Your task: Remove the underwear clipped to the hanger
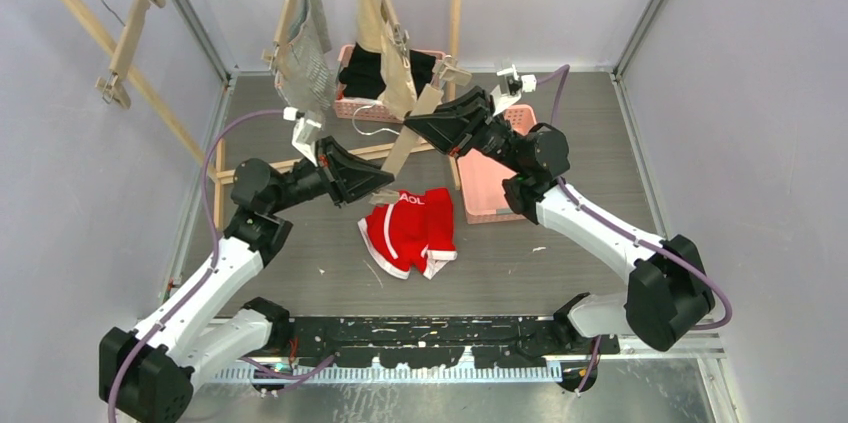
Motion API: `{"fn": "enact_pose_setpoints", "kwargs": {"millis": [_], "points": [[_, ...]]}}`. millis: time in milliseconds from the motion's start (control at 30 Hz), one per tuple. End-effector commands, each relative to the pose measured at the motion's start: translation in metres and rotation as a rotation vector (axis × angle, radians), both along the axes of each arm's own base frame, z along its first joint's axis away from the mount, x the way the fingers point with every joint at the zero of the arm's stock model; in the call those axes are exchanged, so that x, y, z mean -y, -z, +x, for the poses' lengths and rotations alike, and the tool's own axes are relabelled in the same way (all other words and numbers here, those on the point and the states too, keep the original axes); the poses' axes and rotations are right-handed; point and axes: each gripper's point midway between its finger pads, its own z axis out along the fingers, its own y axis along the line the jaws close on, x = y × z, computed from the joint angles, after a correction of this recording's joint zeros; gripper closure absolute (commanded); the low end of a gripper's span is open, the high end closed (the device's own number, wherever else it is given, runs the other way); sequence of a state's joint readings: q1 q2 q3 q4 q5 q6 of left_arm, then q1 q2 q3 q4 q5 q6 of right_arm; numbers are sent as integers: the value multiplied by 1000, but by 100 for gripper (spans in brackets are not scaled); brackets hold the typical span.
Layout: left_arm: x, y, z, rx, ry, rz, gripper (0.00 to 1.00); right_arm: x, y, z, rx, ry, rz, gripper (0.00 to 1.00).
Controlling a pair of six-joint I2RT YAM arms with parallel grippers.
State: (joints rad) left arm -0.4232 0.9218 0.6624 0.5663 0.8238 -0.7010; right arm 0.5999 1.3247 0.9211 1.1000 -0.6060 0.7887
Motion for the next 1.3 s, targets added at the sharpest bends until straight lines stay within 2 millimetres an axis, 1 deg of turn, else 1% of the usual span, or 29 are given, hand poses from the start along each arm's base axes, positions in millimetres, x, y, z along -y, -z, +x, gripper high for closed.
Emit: {"fn": "enact_pose_setpoints", "kwargs": {"millis": [0,33,67,100,200,267,333,367,400,533,600,700,733,767,867,967,1000,1067,1267], "points": [[-8,-27,-7,22,-44,-30,100,-2,-2,-9,72,11,-17,77],[-11,-26,-7,13,-73,-8,100,-2,2,-7,69,24,-35,72],[-15,-25,-7,14,-104,21,100,-2,6,-5,64,40,-52,62],[-21,-24,-10,22,-135,47,100,-2,13,-2,50,59,-75,55],[-41,-22,-13,32,-260,118,100,4,23,3,45,124,-104,45],[-54,-24,-21,48,-316,152,100,7,32,5,47,153,-131,41],[-68,-33,-32,65,-364,166,100,8,41,7,37,175,-165,38],[-75,-31,-38,54,-386,187,100,10,46,8,31,189,-184,37],[-81,-34,-43,65,-407,193,100,12,53,10,20,207,-202,35],[-108,-43,-57,87,-520,222,100,15,89,13,-20,256,-312,34],[-122,-47,-61,81,-585,233,100,15,115,19,-58,311,-403,35],[-140,-53,-66,83,-668,240,99,15,165,26,-119,412,-585,35],[-146,-56,-66,92,-699,236,99,15,187,26,-144,434,-664,35],[-151,-58,-67,100,-724,231,100,15,204,25,-154,458,-726,36],[-167,-67,-68,126,-809,218,100,13,250,19,-191,479,-888,36],[-187,-76,-66,133,-920,204,99,3,291,4,-202,449,-1022,35],[-193,-78,-65,134,-953,201,100,0,302,-1,-199,441,-1058,35],[-199,-84,-62,147,-987,201,100,-5,323,-10,-188,427,-1121,35],[-214,-102,-51,174,-1093,210,100,-17,367,-36,-200,334,-1219,31]]}}
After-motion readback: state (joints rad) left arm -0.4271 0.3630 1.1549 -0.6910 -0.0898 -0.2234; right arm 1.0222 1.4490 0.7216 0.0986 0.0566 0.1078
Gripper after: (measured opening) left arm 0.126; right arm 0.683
